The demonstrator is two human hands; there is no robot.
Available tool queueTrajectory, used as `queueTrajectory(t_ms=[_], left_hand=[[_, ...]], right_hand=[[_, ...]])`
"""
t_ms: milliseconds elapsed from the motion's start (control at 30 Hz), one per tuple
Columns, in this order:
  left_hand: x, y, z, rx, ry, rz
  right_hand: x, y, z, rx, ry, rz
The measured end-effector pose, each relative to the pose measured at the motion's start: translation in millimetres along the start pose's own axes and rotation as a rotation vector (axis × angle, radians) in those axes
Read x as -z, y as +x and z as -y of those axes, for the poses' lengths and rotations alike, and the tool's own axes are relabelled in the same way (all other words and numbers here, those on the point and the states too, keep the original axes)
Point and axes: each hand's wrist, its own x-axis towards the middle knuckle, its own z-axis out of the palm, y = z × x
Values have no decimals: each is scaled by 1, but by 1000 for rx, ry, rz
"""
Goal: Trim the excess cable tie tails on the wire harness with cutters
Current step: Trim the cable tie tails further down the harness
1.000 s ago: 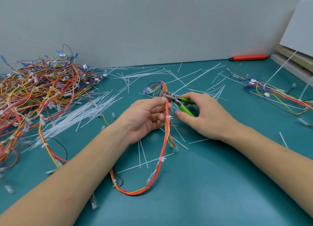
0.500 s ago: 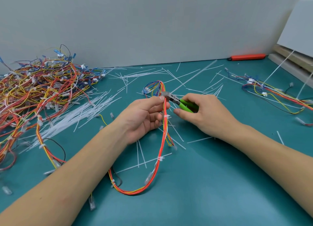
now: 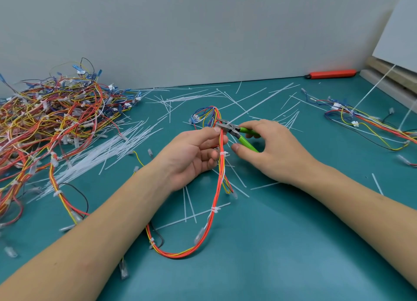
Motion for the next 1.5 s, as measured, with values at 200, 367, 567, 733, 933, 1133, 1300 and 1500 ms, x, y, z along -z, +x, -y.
queueTrajectory(t_ms=[200,367,567,733,933,1133,1300,1500], left_hand=[[1,1,0,-1,-3,6],[0,1,0,-1,-3,2],[0,1,1,-7,7,4],[1,2,1,-6,9,10],[2,0,-2,29,-58,33],[3,0,-3,43,-79,57],[3,0,-2,40,-86,69],[2,0,-1,31,-68,60]], right_hand=[[2,1,-2,-15,77,-46],[-1,-1,2,-17,59,-46],[-1,-1,3,2,27,-12],[-1,-3,2,30,21,-38],[-2,-2,2,66,33,-49],[-1,-2,0,91,82,-50],[-1,0,-5,65,82,-48],[-2,0,-4,71,37,-52]])
